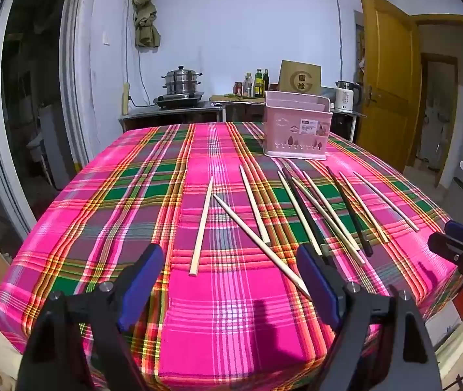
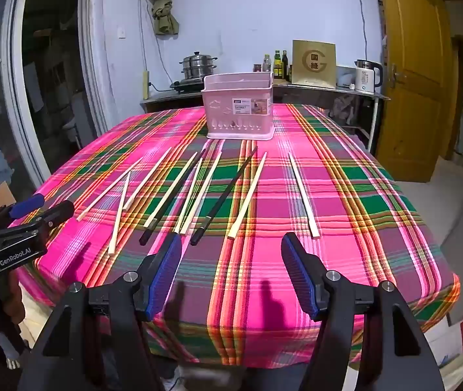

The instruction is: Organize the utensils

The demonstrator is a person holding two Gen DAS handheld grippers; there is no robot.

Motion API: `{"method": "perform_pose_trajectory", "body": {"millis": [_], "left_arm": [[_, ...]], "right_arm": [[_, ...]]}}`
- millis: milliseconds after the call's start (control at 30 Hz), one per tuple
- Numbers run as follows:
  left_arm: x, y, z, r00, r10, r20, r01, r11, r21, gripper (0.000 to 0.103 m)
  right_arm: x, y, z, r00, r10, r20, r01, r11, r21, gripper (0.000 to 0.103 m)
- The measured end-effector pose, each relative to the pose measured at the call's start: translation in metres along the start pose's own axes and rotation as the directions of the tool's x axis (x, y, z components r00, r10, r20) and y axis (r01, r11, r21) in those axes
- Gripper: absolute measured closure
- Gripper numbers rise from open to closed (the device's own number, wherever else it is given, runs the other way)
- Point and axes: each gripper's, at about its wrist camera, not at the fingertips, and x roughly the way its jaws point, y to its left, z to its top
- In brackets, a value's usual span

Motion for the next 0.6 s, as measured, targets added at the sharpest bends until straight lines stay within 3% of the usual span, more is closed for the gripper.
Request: {"method": "perform_pose_trajectory", "body": {"millis": [600], "left_arm": [[-0.006,0.0,0.0,1.0,0.002,0.0,-0.002,1.0,0.0,0.017]], "right_arm": [[-0.002,-0.001,-0.001,1.0,-0.001,0.016,0.001,1.0,-0.004,0.039]]}}
